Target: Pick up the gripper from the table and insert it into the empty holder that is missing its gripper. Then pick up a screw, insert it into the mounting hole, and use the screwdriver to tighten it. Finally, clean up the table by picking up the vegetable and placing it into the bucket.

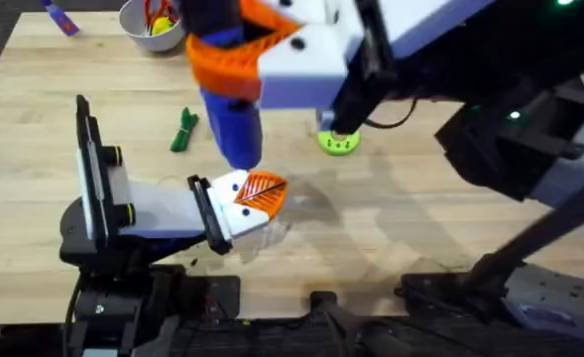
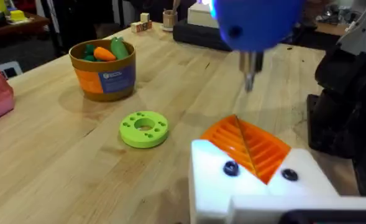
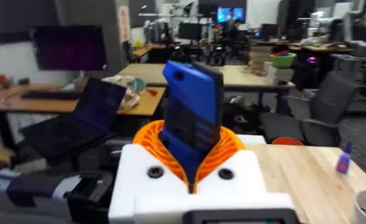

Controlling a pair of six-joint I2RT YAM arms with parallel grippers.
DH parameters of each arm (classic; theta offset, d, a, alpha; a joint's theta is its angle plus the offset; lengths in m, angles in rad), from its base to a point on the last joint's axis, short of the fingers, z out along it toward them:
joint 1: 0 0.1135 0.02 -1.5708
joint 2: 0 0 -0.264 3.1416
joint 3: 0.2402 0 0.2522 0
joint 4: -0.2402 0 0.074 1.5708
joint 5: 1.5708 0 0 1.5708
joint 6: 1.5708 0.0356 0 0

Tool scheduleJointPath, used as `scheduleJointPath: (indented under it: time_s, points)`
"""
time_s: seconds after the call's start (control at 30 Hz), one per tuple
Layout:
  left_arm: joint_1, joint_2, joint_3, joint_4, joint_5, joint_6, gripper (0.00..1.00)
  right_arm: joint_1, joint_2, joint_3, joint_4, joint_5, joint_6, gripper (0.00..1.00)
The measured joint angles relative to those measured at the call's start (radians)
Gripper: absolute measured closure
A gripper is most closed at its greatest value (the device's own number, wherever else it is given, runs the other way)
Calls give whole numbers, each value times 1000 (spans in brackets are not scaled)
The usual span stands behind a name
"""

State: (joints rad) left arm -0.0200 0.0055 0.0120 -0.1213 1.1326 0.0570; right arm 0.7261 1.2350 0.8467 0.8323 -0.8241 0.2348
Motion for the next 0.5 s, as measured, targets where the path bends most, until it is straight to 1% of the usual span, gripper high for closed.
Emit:
scheduleJointPath:
  time_s: [0.17,0.5]
  points:
    - [0,0,0,0,0,0,993,38,33,0,3,-41,-61,977]
    - [0,0,0,0,0,0,993,88,48,0,4,-58,-165,977]
